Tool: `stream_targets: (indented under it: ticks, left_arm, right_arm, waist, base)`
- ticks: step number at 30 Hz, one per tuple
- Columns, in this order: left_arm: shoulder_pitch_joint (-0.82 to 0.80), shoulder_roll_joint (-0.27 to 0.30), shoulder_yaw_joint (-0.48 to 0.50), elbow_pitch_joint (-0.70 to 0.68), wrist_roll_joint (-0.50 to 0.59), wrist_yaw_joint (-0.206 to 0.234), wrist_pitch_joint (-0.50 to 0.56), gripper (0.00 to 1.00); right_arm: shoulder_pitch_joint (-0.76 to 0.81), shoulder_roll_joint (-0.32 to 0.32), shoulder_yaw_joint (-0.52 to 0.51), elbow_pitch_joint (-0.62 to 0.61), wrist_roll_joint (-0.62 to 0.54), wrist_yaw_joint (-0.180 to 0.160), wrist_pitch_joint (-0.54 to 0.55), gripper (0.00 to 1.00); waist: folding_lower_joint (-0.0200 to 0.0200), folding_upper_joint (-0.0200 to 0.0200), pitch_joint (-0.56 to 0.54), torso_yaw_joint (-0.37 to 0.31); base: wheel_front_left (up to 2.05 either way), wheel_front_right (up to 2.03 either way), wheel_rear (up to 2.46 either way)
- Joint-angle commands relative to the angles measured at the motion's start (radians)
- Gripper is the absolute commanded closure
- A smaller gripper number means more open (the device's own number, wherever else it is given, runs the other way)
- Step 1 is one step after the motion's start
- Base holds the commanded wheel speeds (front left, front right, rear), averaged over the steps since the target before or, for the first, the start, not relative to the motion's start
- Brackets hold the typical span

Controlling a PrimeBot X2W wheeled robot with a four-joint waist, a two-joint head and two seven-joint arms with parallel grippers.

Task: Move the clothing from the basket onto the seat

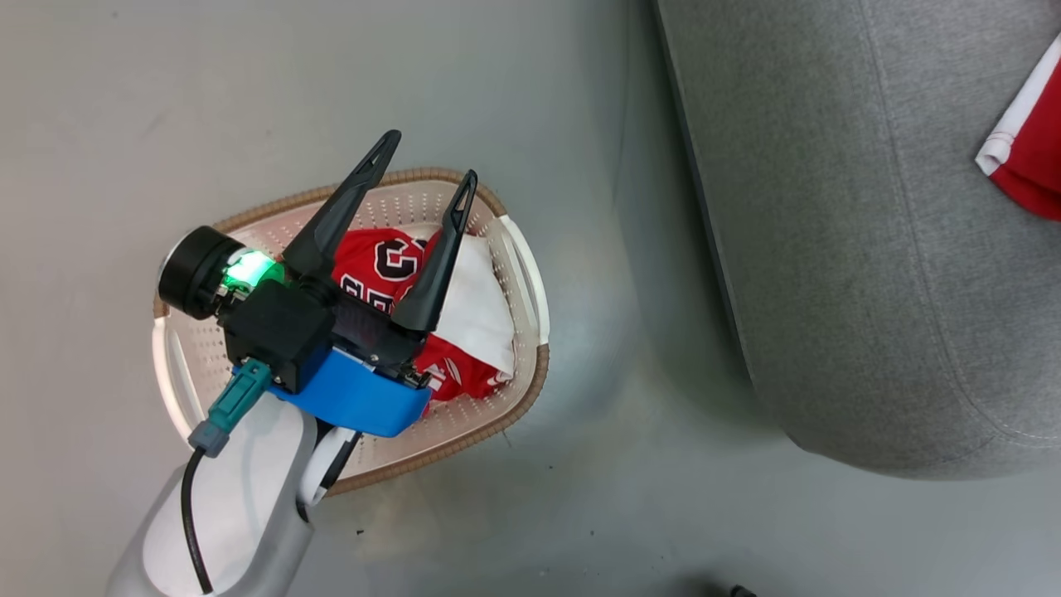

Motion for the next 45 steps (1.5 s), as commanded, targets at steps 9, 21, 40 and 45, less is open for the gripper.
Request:
stream_targets:
  ticks: [9,21,40,45]
  left_arm:
    - [0.051,-0.051,0.011,0.044,-0.043,-0.002,-0.003,0.0]
    - [0.212,-0.114,0.115,0.119,-0.059,-0.002,-0.003,0.0]
    - [0.37,-0.171,0.281,0.225,-0.044,-0.002,-0.003,0.0]
    - [0.382,-0.182,0.32,0.255,-0.057,-0.002,-0.003,0.0]
  right_arm:
    - [0.105,0.044,0.016,0.002,-0.085,0.0,-0.003,0.0]
    - [0.331,0.134,0.079,-0.117,-0.121,0.0,-0.003,0.0]
    - [0.701,0.267,0.192,-0.466,-0.032,0.0,-0.003,0.0]
    - [0.778,0.279,0.24,-0.518,-0.028,0.0,-0.003,0.0]
  waist:
    - [-0.0001,0.0,-0.151,0.01]
    - [-0.0001,0.0,-0.393,0.048]
    - [-0.0001,0.0,-0.603,0.165]
    - [-0.0001,0.0,-0.63,0.21]
  base:
    - [0.0,0.0,0.0]
    - [0.0,0.0,0.0]
    - [0.0,0.0,0.0]
    - [0.0,0.0,0.0]
